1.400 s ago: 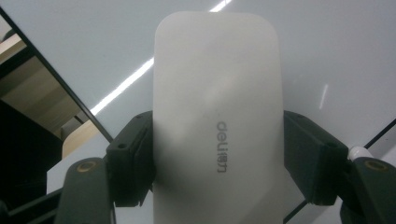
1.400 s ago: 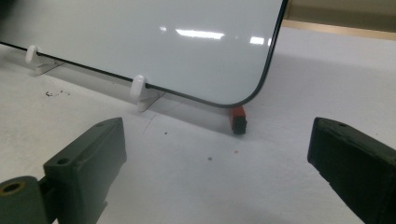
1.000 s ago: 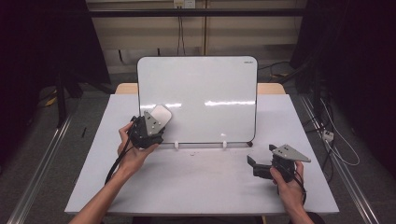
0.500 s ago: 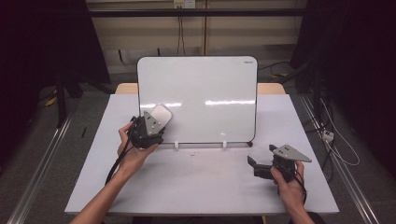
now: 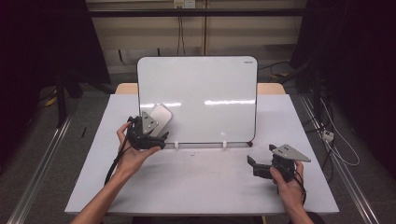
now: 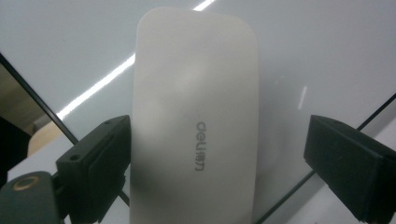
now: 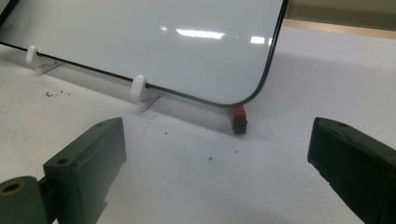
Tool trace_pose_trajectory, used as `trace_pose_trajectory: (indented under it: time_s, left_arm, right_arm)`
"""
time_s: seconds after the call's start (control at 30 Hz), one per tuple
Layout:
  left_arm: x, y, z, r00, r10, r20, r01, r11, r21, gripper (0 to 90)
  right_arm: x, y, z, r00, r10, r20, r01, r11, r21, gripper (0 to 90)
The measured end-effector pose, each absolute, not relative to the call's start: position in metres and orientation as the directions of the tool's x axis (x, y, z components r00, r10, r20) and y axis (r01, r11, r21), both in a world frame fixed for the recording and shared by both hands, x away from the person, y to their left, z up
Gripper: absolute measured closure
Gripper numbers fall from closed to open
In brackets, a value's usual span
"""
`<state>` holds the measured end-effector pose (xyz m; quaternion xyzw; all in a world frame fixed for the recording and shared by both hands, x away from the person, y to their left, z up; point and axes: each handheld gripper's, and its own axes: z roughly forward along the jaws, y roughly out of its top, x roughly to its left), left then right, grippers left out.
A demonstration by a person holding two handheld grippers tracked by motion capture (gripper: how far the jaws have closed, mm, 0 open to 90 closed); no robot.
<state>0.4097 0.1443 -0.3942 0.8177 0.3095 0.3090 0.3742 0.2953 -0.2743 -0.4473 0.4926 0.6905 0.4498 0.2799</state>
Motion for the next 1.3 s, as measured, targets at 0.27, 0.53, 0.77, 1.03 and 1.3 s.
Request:
trace_pose_trajectory:
  time_s: [0.27, 0.53, 0.77, 1.03, 1.3]
  left_arm:
    - [0.407, 0.155, -0.386, 0.652, 0.737, 0.179, 0.319, -0.481, 0.816, 3.6]
    - [0.401, 0.164, -0.38, 0.648, 0.756, 0.093, 0.367, -0.416, 0.832, 4.7]
    - [0.386, 0.169, -0.383, 0.675, 0.732, 0.091, 0.325, -0.405, 0.854, 5.2]
    - [0.372, 0.179, -0.387, 0.639, 0.769, 0.033, 0.373, -0.347, 0.861, 5.2]
    - [0.36, 0.19, -0.393, 0.621, 0.782, 0.05, 0.376, -0.353, 0.857, 5.2]
  right_arm:
    - [0.294, -0.275, -0.447, -0.36, 0.931, 0.055, 0.426, 0.112, 0.898, 4.4]
    - [0.295, -0.275, -0.447, -0.361, 0.931, 0.057, 0.426, 0.11, 0.898, 4.4]
    - [0.295, -0.273, -0.447, -0.358, 0.932, 0.056, 0.43, 0.111, 0.896, 4.4]
    - [0.294, -0.273, -0.447, -0.357, 0.932, 0.054, 0.431, 0.113, 0.895, 4.4]
    - [0.294, -0.273, -0.447, -0.361, 0.931, 0.049, 0.427, 0.118, 0.897, 4.4]
